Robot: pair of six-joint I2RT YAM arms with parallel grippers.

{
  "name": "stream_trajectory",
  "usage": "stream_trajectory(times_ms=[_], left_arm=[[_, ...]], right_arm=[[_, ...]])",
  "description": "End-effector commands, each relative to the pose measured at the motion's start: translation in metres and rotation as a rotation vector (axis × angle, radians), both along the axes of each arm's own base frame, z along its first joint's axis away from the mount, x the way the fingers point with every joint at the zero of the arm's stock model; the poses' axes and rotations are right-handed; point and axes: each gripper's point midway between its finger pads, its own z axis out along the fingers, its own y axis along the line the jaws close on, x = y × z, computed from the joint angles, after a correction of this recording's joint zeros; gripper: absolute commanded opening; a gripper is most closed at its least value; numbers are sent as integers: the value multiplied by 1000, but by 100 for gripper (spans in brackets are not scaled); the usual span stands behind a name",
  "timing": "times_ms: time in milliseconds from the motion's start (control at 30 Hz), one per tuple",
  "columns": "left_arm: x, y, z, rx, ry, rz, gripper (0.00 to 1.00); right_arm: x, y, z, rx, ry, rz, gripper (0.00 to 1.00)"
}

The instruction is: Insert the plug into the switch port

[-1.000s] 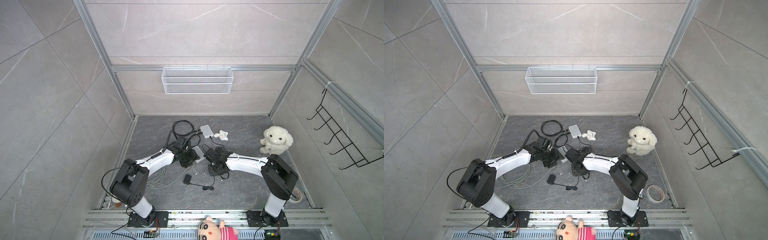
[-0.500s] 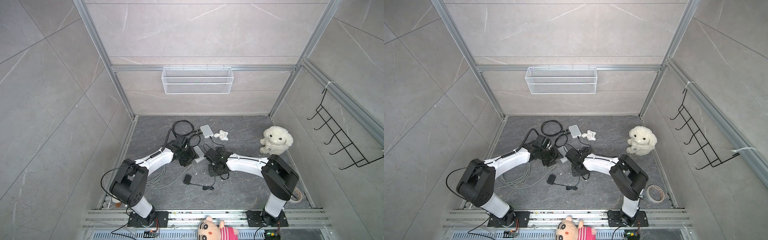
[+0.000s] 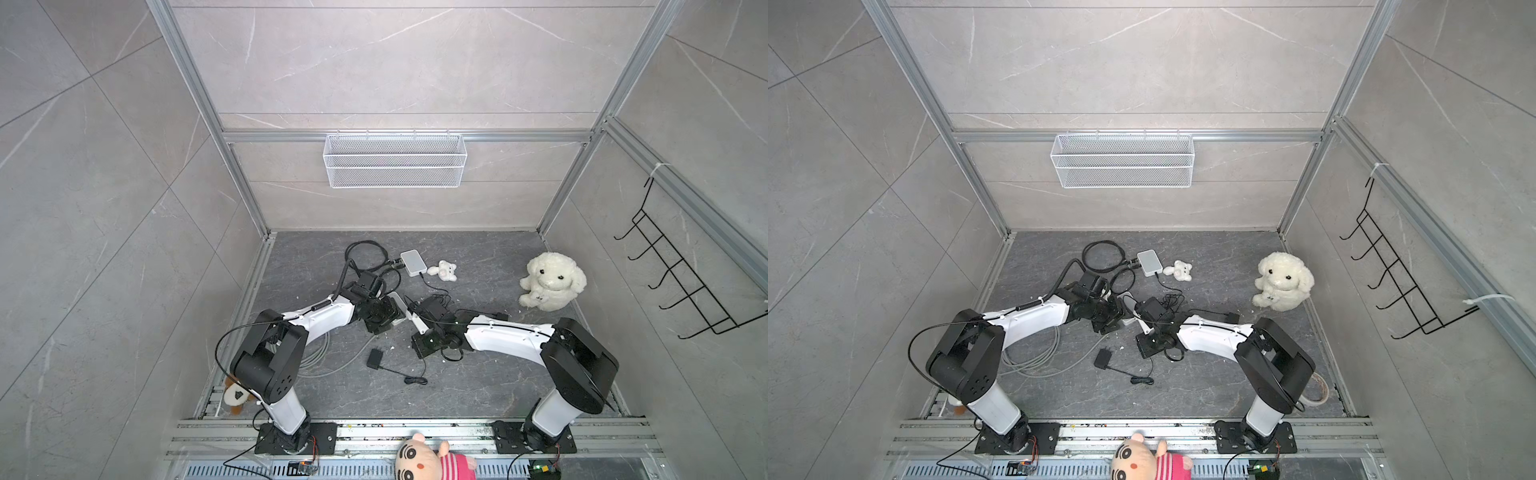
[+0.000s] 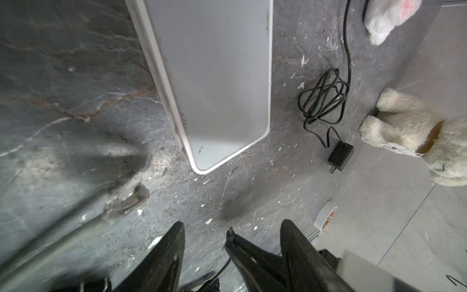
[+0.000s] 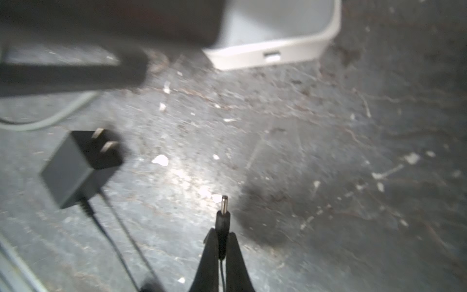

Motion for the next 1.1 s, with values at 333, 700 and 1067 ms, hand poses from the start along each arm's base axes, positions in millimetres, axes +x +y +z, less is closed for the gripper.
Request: stream_trajectory(times_ms=[333,700,1067], left_arm=[[1,-19,-5,-108,49,31,49],[-2,5,-3,70,5,-8,53],[6,0,1,66,-9,-22,54]], right_arm=[[6,14,17,154,-13,56,3],[16,-43,11,-73,26,-210,26],[23,-39,-8,-112,104,-315,30]])
